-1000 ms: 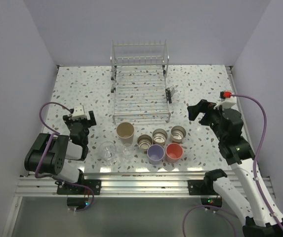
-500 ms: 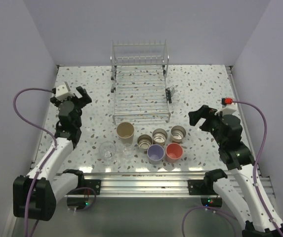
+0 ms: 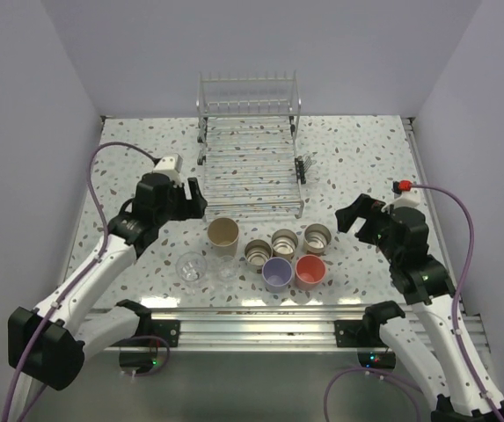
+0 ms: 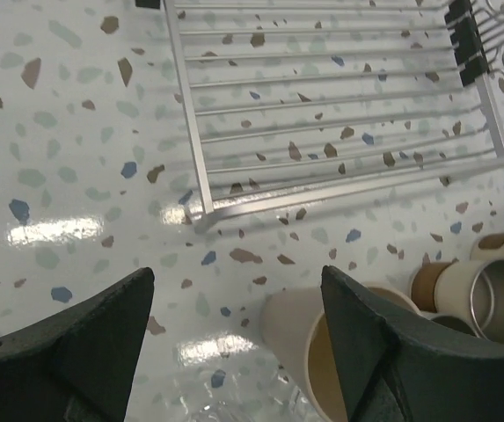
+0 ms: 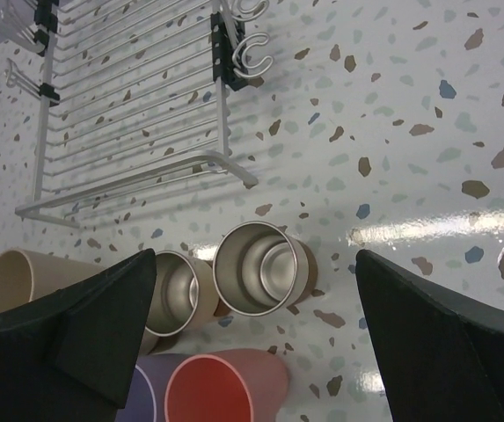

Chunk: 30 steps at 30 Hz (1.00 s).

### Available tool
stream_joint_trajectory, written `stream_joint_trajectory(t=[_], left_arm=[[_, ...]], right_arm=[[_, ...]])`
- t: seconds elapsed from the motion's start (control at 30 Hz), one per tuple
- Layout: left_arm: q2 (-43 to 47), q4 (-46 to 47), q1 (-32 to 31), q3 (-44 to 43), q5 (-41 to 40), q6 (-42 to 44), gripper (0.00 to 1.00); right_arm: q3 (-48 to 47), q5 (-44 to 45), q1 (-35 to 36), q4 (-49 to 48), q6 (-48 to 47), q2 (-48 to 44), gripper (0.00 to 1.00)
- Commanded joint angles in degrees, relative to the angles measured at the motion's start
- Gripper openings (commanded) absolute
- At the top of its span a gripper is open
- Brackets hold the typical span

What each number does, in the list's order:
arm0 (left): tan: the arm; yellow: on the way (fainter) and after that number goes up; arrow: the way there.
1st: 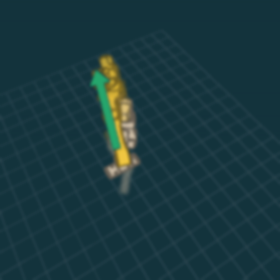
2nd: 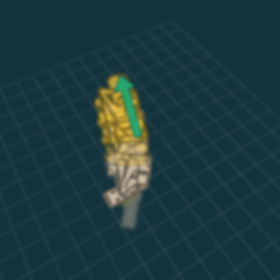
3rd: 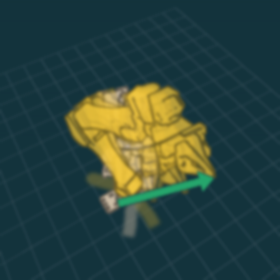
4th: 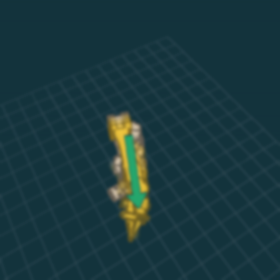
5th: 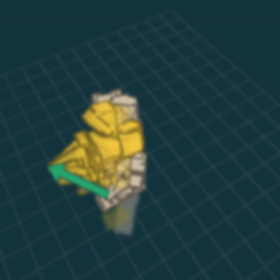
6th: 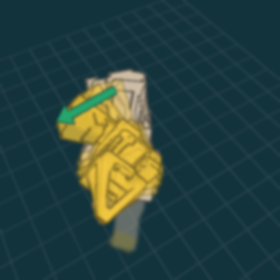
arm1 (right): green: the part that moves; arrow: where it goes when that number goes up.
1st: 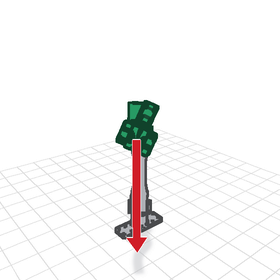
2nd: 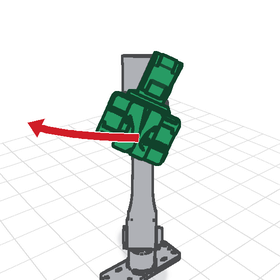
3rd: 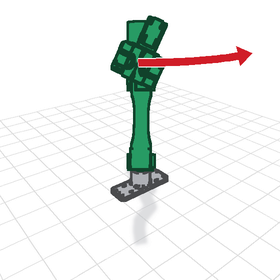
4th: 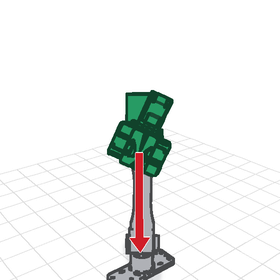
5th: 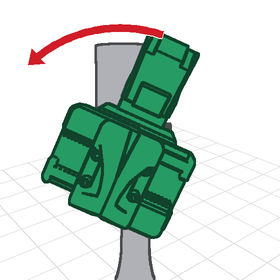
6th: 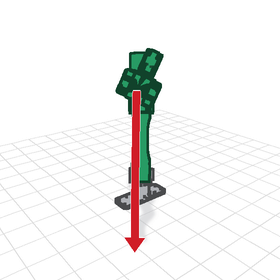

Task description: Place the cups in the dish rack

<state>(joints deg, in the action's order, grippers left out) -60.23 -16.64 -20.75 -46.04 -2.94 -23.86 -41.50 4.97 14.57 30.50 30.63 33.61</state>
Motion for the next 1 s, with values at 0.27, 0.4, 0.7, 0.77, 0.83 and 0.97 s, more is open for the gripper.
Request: stream_joint_trajectory(t=[0.27, 0.4, 0.7, 0.77, 0.83, 0.97], left_arm=[[2.7, -8.0, -8.5, 3.1, 2.7, -1.5, 0.76], [1.3, -10.1, -12.4, 2.7, -1.1, -2.7, 0.73], [10.4, -24.7, -16.0, -3.8, -18.3, -10.9, 0.73], [11.6, -26.7, -15.9, -4.8, -19.8, -13.2, 0.73], [12.2, -29.5, -15.9, -5.0, -20.9, -15.4, 0.74], [11.1, -33.1, -15.8, -5.7, -25.9, -16.0, 0.85]], right_arm=[[-2.2, -1.0, 0.0, 2.7, 0.7, -0.9, 0.98], [-2.0, -1.0, 0.0, 2.9, 0.6, -0.9, 0.98], [-0.7, -1.4, -0.1, 3.8, 0.8, -2.1, 0.98], [-0.6, -1.5, 0.0, 3.9, 0.8, -2.2, 0.98], [-0.8, -1.5, 0.0, 4.0, 0.7, -2.1, 0.98], [-1.9, -1.3, 0.0, 4.3, -0.1, -1.7, 0.98]])
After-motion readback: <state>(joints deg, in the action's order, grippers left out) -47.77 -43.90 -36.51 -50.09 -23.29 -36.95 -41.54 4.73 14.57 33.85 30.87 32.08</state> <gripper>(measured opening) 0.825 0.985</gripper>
